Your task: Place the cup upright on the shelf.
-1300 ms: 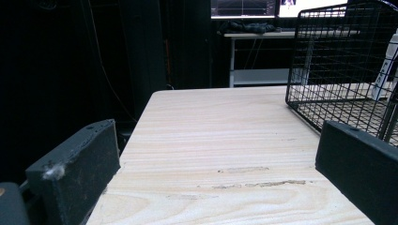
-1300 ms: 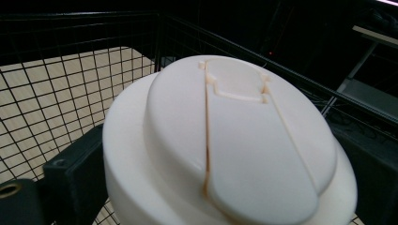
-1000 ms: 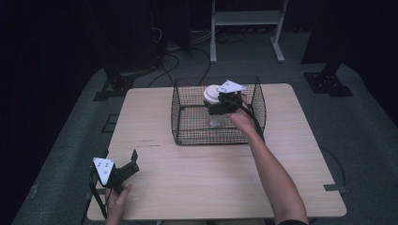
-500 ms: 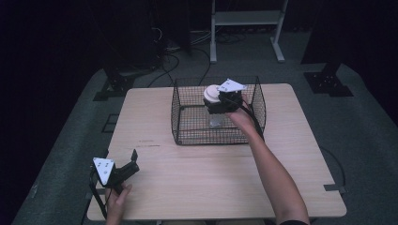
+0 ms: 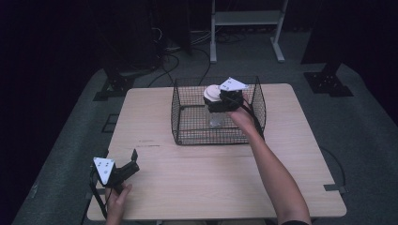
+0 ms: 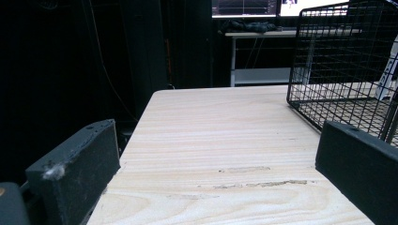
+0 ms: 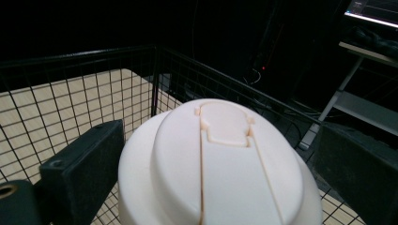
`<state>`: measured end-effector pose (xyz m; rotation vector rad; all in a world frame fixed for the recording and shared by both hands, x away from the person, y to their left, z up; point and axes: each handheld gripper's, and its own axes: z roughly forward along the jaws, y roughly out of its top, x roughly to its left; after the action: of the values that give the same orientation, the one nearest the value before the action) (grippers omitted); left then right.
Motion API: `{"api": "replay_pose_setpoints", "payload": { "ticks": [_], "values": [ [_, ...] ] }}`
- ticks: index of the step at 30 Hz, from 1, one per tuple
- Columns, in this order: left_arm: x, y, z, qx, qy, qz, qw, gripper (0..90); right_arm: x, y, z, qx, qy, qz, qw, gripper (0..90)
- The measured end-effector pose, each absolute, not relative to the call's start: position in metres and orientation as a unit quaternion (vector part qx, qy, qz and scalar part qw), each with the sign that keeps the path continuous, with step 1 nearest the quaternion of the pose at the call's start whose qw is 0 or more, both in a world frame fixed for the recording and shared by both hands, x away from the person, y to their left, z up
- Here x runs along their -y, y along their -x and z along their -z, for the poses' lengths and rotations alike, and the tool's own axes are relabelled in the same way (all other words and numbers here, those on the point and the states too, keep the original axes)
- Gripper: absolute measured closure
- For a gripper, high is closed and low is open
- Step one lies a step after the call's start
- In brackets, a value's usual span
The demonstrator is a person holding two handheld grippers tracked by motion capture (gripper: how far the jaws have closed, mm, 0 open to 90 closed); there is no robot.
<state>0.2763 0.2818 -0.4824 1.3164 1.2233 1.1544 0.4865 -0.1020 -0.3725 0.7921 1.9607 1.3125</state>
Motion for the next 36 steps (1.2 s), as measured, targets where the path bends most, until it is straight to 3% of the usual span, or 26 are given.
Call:
{"api": "replay_pose_setpoints", "payload": {
  "ticks": [36],
  "values": [
    [-0.281, -0.275, 0.482, -0.499, -0.541, -0.475, 0.482, 0.0, 0.122, -0.444, 0.326, -0.726, -0.278, -0.529, 0.341, 2.4]
  ]
}}
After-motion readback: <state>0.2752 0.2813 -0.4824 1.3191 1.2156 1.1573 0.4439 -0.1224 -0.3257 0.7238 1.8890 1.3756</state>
